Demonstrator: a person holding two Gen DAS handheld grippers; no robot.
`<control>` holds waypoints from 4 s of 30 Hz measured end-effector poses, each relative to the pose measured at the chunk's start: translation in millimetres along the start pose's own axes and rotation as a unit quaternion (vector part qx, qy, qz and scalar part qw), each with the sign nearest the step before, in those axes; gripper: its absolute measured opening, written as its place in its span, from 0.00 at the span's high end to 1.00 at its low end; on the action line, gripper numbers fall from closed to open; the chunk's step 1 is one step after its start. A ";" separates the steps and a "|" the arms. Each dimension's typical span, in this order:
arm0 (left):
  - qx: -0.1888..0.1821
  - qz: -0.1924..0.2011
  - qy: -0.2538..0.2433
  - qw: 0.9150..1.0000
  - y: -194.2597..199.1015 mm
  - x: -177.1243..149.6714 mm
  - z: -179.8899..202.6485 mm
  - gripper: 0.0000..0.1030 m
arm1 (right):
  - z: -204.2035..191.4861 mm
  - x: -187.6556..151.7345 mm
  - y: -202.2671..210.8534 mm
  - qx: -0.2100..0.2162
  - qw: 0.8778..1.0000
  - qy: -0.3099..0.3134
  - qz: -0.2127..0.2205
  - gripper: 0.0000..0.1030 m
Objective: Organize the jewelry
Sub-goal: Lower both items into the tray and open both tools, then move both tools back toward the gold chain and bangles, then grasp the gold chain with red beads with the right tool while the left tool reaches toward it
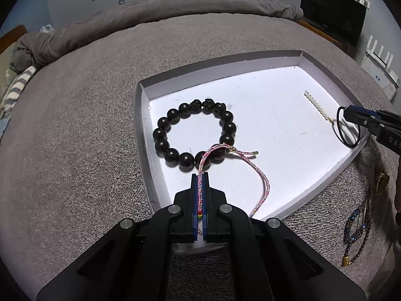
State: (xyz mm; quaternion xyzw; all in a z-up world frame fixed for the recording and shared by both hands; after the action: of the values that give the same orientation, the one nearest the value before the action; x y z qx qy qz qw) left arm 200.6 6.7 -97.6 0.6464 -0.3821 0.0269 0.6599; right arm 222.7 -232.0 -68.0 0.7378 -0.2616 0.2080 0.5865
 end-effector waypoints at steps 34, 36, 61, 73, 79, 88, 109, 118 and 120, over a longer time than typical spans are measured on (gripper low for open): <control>0.021 0.118 0.017 0.993 103.4 6.2 17.6 0.12 | 7.3 0.1 98.1 0.016 0.995 -0.032 0.098 0.05; 0.020 0.122 0.015 0.992 109.3 3.9 22.0 0.12 | 11.4 -1.4 105.8 0.005 0.994 -0.031 0.108 0.05; -0.028 0.111 -0.058 0.992 100.3 -47.4 111.5 0.09 | 66.0 -80.4 137.7 -0.053 0.993 0.014 0.101 0.05; -0.035 0.094 -0.078 0.992 81.5 -49.3 136.0 0.10 | 48.8 -105.9 106.9 -0.028 0.997 0.030 0.063 0.22; -0.033 0.090 -0.073 0.993 80.4 -50.7 132.6 0.10 | 37.0 -112.1 84.7 -0.008 0.999 0.029 0.032 0.45; -0.038 0.093 -0.075 0.992 81.6 -50.5 132.9 0.10 | 43.1 -112.5 75.1 -0.021 0.999 0.025 0.027 0.78; -0.046 0.110 -0.087 0.989 98.5 -44.8 141.8 0.10 | 39.2 -77.4 148.1 0.033 0.993 -0.002 0.109 0.79; -0.060 0.119 -0.104 0.986 106.5 -40.7 157.5 0.10 | 36.3 -68.4 170.6 0.062 0.991 -0.005 0.116 0.79; -0.062 0.120 -0.108 0.985 107.4 -41.5 160.1 0.10 | 34.1 -73.3 166.9 0.064 0.993 0.002 0.104 0.79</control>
State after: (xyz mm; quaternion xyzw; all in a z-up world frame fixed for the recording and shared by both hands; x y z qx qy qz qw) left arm 39.2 -96.7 -50.9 0.5532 -0.5265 0.0122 0.6455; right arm 60.7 -284.1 5.6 0.7422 -0.3216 0.2856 0.5140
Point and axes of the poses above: each gripper's, at about its wrist camera, not at the fingertips, and y roughly against the way its jaws point, z to its right, x to its top, the point moved 8 cm from there along -y, roughly the way its jaws point, and after that the axes turned 11 degrees about -y, right-handed, at the moved point
